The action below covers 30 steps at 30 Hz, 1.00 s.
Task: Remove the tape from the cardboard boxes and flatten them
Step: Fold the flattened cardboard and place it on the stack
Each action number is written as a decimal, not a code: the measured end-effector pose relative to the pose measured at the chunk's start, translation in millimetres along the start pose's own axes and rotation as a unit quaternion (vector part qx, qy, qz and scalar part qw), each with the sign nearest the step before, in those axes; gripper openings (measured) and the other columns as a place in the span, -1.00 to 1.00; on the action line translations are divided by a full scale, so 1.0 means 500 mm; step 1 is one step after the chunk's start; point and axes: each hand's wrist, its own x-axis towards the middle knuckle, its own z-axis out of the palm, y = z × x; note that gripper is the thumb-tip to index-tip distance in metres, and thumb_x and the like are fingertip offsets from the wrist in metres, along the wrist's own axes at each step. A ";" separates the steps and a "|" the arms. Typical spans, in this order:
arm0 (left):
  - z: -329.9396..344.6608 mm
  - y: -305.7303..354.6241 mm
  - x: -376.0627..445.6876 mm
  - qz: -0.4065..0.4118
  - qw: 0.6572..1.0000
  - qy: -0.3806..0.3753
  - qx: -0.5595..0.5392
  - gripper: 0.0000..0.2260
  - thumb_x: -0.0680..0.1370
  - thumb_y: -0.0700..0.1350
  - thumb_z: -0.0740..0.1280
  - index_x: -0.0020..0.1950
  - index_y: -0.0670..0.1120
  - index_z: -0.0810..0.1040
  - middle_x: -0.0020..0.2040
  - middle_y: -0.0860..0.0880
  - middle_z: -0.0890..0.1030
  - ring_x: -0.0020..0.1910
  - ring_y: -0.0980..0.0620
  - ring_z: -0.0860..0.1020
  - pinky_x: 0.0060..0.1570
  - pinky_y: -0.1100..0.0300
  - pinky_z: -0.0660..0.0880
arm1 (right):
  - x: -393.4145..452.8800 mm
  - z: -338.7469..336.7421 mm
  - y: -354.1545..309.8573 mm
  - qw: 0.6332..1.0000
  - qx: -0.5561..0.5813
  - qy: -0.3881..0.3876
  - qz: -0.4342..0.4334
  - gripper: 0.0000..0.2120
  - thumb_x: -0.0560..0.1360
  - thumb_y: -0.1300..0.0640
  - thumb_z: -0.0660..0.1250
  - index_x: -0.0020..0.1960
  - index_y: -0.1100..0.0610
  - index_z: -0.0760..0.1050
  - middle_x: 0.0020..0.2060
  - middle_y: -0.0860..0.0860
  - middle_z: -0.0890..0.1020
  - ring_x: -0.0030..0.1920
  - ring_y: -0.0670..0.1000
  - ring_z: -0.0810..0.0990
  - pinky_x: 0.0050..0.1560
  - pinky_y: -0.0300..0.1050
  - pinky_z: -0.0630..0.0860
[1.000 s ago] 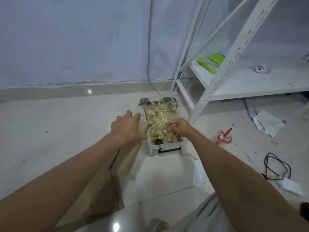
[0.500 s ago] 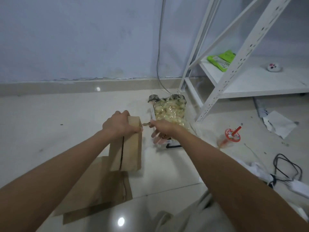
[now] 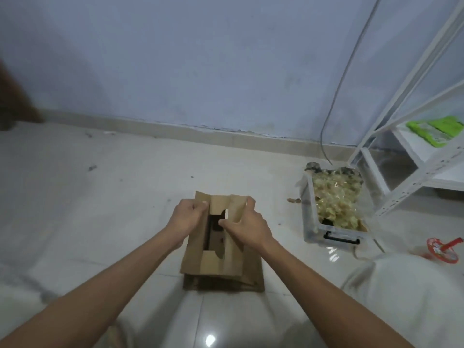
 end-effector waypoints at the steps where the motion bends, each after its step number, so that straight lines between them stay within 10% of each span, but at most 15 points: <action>1: -0.016 -0.018 -0.011 0.005 1.000 0.012 0.022 -0.57 0.69 0.08 0.23 -0.04 -0.30 0.58 -0.17 -0.08 0.61 -0.19 -0.06 0.54 -0.15 0.08 0.42 | -0.007 0.014 -0.006 1.000 0.015 -0.026 -0.008 -0.06 0.45 -0.30 0.40 0.61 -0.06 -0.06 0.15 -0.01 0.63 0.08 0.10 0.68 0.05 0.12 0.70; 6: -0.074 -0.047 -0.027 0.014 0.989 0.073 0.127 -0.65 0.74 0.02 0.16 -0.01 -0.17 0.61 -0.08 -0.10 0.64 -0.11 -0.06 0.59 -0.16 0.10 0.47 | -0.023 0.014 -0.014 0.995 0.052 -0.065 -0.050 -0.25 0.69 0.11 0.25 0.68 -0.14 -0.15 0.19 0.21 0.62 0.05 0.19 0.69 -0.04 -0.03 0.69; 10: -0.070 -0.049 -0.051 0.048 0.979 0.076 0.185 -0.63 0.74 -0.01 0.17 -0.22 -0.10 0.47 -0.26 -0.06 0.55 -0.26 -0.04 0.54 -0.27 0.14 0.41 | -0.028 0.033 -0.006 0.914 -0.329 0.088 -0.219 -0.14 0.61 0.16 0.35 0.69 -0.09 -0.12 0.67 0.13 0.11 0.59 0.22 0.27 0.49 0.15 0.38; 12: -0.051 -0.041 -0.066 0.069 0.970 0.074 0.222 -0.63 0.75 -0.03 0.16 -0.26 -0.04 0.40 -0.30 -0.02 0.51 -0.32 0.06 0.50 -0.36 0.22 0.32 | -0.033 0.038 -0.016 0.861 -0.427 0.101 -0.256 -0.25 0.60 -0.09 0.38 0.66 0.05 0.10 0.65 0.15 0.18 0.63 0.22 0.19 0.59 0.18 0.18; 16: -0.026 -0.038 -0.074 0.116 0.954 0.047 0.272 -0.66 0.75 0.01 0.16 -0.19 -0.06 0.47 -0.29 -0.02 0.53 -0.32 0.07 0.52 -0.37 0.27 0.30 | -0.034 0.033 -0.034 0.857 -0.468 0.105 -0.189 -0.45 0.59 -0.19 0.37 0.43 0.09 0.35 0.27 0.09 0.58 0.30 0.17 0.51 0.34 0.09 0.38; 23: 0.004 -0.046 -0.062 0.162 0.949 0.020 0.270 -0.75 0.72 0.09 0.21 -0.01 -0.01 0.57 -0.17 0.07 0.62 -0.16 0.04 0.62 -0.19 0.13 0.55 | -0.033 0.013 -0.037 0.898 -0.413 0.101 -0.111 -0.86 0.63 0.06 0.26 -0.06 0.09 0.50 -0.29 -0.01 0.41 -0.27 0.06 0.48 -0.28 -0.13 0.35; 26: -0.002 -0.072 -0.080 0.097 0.969 0.062 0.218 -0.78 0.62 0.15 0.38 0.18 0.08 0.51 -0.04 0.14 0.59 -0.09 0.06 0.63 -0.24 0.21 0.50 | -0.024 -0.004 -0.015 0.913 -0.388 0.099 -0.080 -0.90 0.58 0.26 0.30 -0.05 0.12 0.57 -0.34 -0.02 0.36 -0.34 0.04 0.40 -0.31 -0.14 0.33; 30: 0.002 -0.126 -0.090 -0.056 0.988 0.086 0.119 -0.34 0.43 0.16 0.59 0.35 0.01 0.32 0.13 -0.01 0.55 0.03 -0.07 0.57 -0.01 0.06 0.58 | -0.028 -0.027 0.011 0.939 -0.311 0.128 -0.070 -0.88 0.62 0.23 0.21 -0.01 0.11 0.51 -0.29 0.00 0.44 -0.27 0.11 0.46 -0.42 -0.11 0.21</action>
